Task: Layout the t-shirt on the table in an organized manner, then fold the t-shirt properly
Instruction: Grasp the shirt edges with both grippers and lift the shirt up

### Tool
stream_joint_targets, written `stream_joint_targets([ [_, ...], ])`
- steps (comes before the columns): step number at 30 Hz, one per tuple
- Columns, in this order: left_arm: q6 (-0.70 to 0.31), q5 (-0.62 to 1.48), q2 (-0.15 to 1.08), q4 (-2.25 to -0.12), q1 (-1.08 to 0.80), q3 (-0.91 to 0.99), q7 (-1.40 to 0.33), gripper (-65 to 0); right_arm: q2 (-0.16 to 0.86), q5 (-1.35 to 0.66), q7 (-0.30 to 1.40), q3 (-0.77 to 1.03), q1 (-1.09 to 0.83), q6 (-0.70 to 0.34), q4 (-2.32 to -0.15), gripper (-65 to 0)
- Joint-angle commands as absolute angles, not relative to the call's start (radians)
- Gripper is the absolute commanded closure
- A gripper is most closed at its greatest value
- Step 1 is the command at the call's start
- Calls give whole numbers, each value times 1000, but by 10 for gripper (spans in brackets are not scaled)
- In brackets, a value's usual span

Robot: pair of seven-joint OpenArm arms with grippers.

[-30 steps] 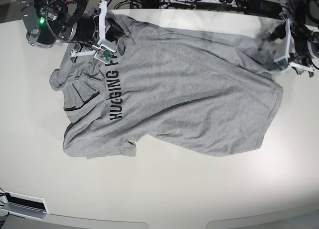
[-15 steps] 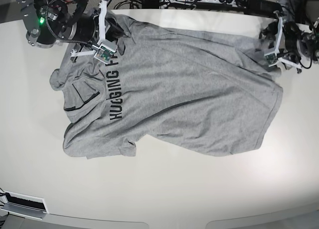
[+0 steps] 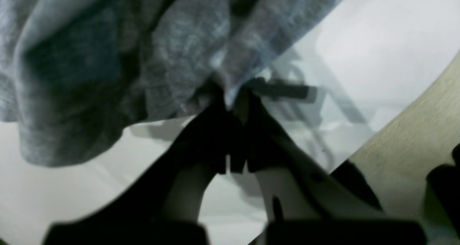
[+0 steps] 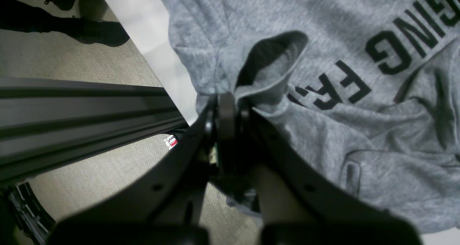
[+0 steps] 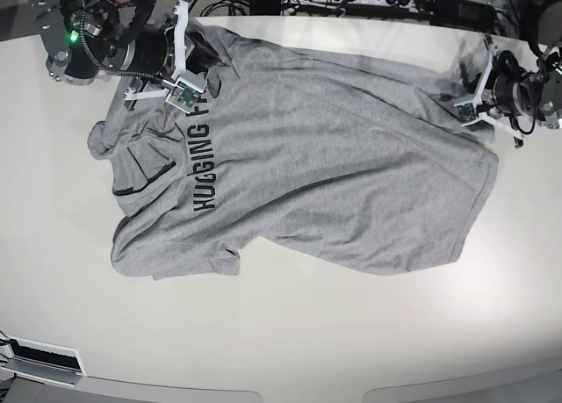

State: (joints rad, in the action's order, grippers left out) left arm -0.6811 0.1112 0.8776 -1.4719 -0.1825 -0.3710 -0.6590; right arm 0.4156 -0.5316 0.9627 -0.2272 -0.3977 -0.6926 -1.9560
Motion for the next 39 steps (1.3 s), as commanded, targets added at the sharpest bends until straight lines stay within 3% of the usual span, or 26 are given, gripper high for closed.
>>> stream_joint_targets([
  [1,-698,94,893,-1482,-200,-385,-730,0,425,-546,955,-223,-383,-698,-1980,0],
  [10,-698,313,1035,-1760,-244,-385,-821,0,483,-542,1075,-221,-374,-698,-2216,0],
  [18,-698,327,1195,-1923,-294,-385,-872,0,598,-542,1127,-197,-459,-698,-2329,0],
  [26,-698,424,1308,-2009,-305,-385,-900,0,646,-556,1166,33,-616,-698,-2356,0],
  [33,-698,427,1354,-2069,-479,-385,-901,0,648,-553,1229,132,-746,-698,-2356,0],
  [39,-698,401,1356,-2089,-648,-385,-1006,0,686,-553,1254,132,-877,-698,-2356,0],
])
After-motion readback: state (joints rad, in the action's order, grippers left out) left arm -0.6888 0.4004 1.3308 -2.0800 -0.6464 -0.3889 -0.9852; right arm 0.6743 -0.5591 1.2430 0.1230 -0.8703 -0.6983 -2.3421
